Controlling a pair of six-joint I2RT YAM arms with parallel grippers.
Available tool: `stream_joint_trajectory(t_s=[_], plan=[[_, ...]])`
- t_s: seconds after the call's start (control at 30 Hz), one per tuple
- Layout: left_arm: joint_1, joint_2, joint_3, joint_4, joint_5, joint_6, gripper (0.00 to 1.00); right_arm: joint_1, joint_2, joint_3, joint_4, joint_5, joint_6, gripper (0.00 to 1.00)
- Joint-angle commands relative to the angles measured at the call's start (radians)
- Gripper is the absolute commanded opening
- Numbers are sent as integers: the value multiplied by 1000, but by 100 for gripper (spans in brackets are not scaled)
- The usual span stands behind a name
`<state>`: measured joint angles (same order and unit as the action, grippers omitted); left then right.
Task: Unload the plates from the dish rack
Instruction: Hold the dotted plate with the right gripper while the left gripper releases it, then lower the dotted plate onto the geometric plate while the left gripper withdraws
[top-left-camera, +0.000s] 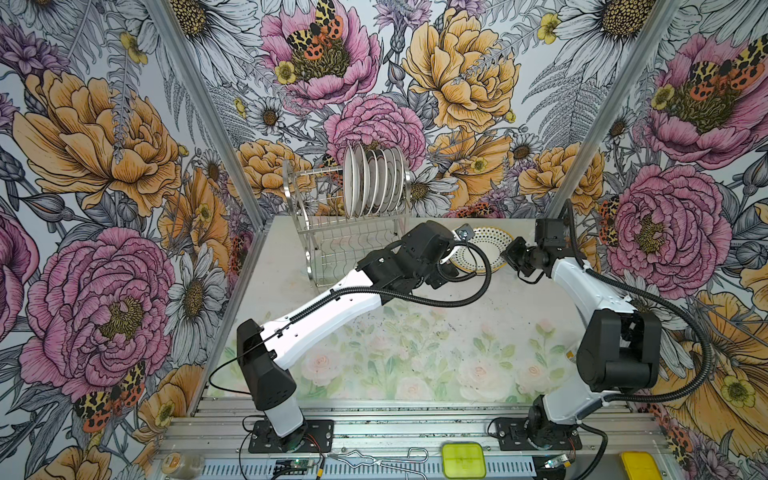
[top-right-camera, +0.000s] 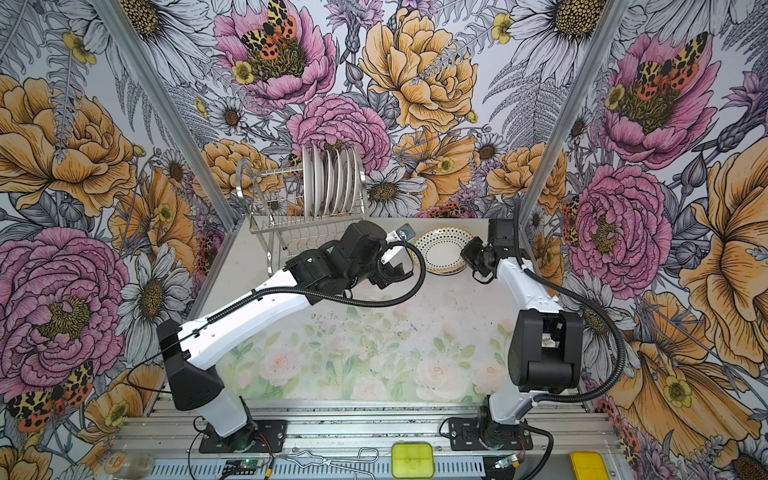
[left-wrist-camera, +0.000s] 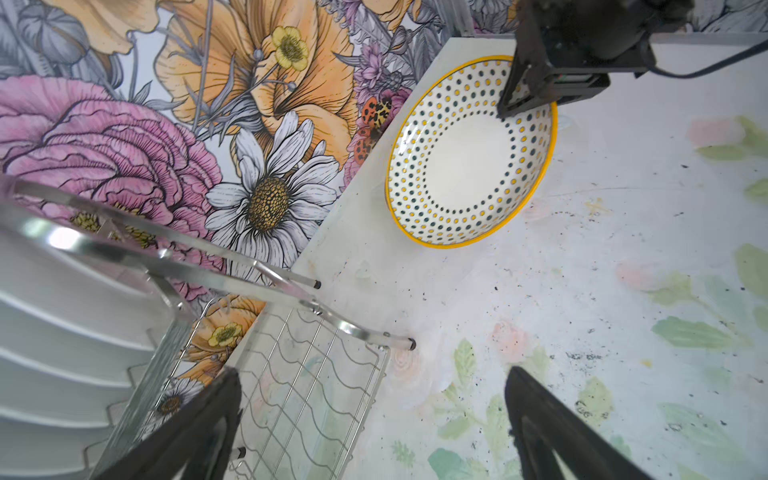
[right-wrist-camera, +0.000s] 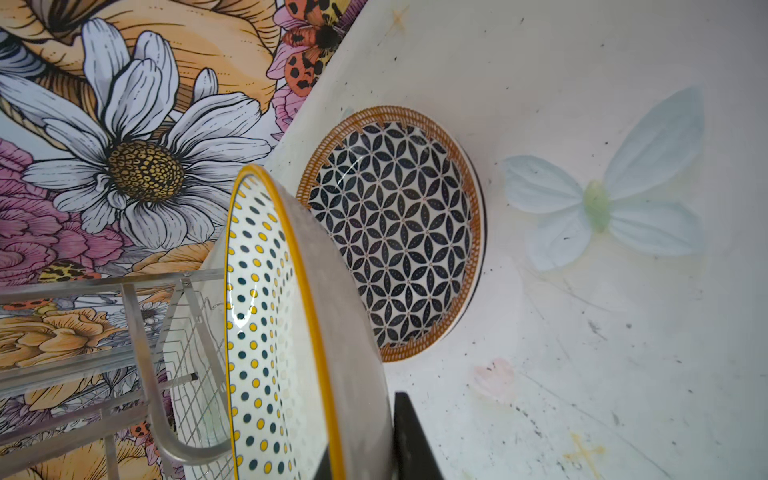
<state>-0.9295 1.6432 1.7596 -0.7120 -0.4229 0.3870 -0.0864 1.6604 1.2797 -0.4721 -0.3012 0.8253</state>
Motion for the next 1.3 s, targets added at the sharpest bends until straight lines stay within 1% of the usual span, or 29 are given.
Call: stream_joint_trajectory(t_s=[0.0, 0.1, 0.17, 0.27, 0.4, 0.5, 0.8, 1.0, 1.17, 1.2, 1.27], plan=[[69, -103, -62, 82, 7, -154, 99, 2, 28, 78, 152, -3, 31, 0], [148, -181, -138, 102, 67, -259, 99, -3, 77, 83, 216, -17, 50, 0], [195, -223, -176, 108, 80, -316, 99, -3, 104, 91, 237, -17, 59, 0], [250, -298, -252, 151, 89, -375, 99, -4, 142, 101, 262, -4, 74, 0], [320, -392, -350, 224, 143, -450, 99, -4, 191, 121, 296, -5, 87, 0], [365, -430, -389, 243, 174, -508, 99, -6, 220, 128, 316, -4, 95, 0], [408, -471, -438, 239, 127, -582, 99, -5, 265, 139, 331, 4, 99, 0], [451, -508, -478, 256, 194, -594, 99, -5, 289, 135, 330, 13, 98, 0], [471, -514, -482, 256, 207, -600, 99, -4, 289, 118, 327, 34, 89, 0], [474, -513, -478, 255, 206, -603, 99, -3, 288, 114, 324, 37, 87, 2], [478, -513, -476, 251, 207, -605, 99, -4, 289, 115, 313, 38, 80, 9]])
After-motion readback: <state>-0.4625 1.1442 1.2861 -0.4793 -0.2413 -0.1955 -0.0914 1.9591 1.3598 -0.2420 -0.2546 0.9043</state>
